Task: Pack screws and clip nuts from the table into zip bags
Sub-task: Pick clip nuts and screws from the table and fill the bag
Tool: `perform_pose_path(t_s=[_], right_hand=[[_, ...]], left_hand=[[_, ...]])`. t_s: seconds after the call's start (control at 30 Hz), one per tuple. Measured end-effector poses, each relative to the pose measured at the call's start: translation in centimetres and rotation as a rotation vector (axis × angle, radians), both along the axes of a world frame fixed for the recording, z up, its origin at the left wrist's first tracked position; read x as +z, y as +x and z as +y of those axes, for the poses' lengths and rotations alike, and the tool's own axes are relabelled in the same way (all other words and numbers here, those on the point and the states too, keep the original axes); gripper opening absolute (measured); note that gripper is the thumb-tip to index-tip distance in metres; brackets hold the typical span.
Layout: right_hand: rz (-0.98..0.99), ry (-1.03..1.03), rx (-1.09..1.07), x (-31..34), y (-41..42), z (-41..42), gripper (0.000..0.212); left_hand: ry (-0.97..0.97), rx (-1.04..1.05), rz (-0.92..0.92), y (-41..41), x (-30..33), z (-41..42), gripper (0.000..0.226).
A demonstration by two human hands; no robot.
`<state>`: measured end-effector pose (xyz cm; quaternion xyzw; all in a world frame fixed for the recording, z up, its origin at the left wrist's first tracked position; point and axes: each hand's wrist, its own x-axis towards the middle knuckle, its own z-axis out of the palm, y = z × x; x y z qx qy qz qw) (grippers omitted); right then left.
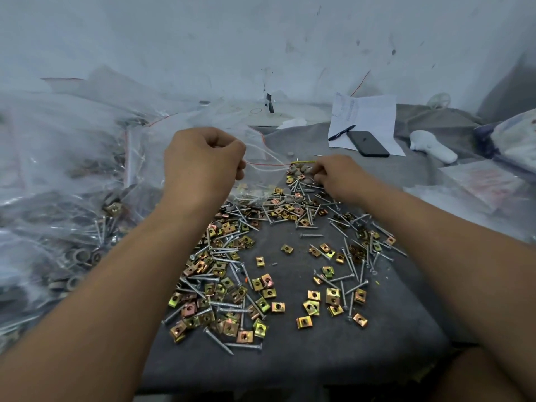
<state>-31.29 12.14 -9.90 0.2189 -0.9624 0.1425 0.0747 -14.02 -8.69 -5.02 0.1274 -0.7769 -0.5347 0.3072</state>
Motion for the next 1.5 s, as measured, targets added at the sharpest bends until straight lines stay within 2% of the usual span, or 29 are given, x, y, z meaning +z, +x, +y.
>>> perform_pose_path(t_s=[0.2,0.33,0.5,0.57,0.73,0.8,0.87,0.93,1.0,1.03,1.13,1.2,1.27,1.37,1.43,1.5], right_hand=[[-0.003,-0.036,-0.040,0.0,-0.2,0.7,0.018],[-0.006,-0.161,-0.079,0.1,-0.1,1.6,0.011],[0.015,-0.200,-0.092,0.0,0.3,2.4,0.005],[-0.042,-0.430,-0.127,0.4,0.3,2.4,0.007],[-0.601,-1.543,-0.086,2.7,0.3,1.7,0.011],[-0.792,-1.798,-0.105,3.0,0.7,1.5,0.013],[-0.889,-1.887,-0.149,2.9,1.0,1.4,0.019],[-0.918,-1.809,-0.178,2.6,1.1,1.3,0.023],[-0.877,-1.601,-0.151,2.4,1.0,0.9,0.024],[-0.765,-1.393,-0.125,2.3,0.9,0.7,0.024],[-0.197,-0.510,-0.034,0.9,0.5,0.2,0.015],[-0.048,-0.196,0.049,-0.1,0.3,0.1,0.010],[0.004,-0.114,0.083,-1.0,-0.1,0.3,0.014],[0.022,-0.130,0.076,-1.5,-0.7,0.6,0.012],[0.006,-0.115,0.052,-1.4,-0.9,0.5,0.007],[-0.045,-0.097,0.038,-1.2,-0.8,0.4,0.010]], left_hand=[[0.010,0.010,0.003,0.5,0.3,-0.4,0.016],[0.009,0.000,-0.001,0.5,0.3,-0.3,0.017],[0.010,-0.012,-0.002,0.5,0.4,-0.3,0.017],[0.013,-0.016,-0.001,0.4,0.5,-0.3,0.016],[0.017,-0.015,-0.003,0.2,0.5,0.0,0.016],[0.019,-0.016,-0.004,0.2,0.4,0.1,0.016],[0.018,-0.017,-0.004,0.2,0.4,0.1,0.016],[0.013,-0.014,-0.001,0.2,0.4,0.1,0.016],[0.008,-0.005,0.001,0.1,0.4,-0.1,0.017],[0.007,-0.001,0.002,0.1,0.4,-0.1,0.017],[0.006,0.000,-0.001,0.1,0.3,-0.1,0.017],[0.001,-0.002,-0.005,0.1,0.2,0.0,0.016],[0.000,-0.004,-0.005,0.1,0.2,-0.1,0.016],[0.007,-0.003,-0.004,0.2,0.3,-0.3,0.016],[0.003,-0.005,-0.006,0.2,0.3,-0.4,0.016],[0.007,-0.008,-0.008,0.2,0.2,-0.4,0.016]])
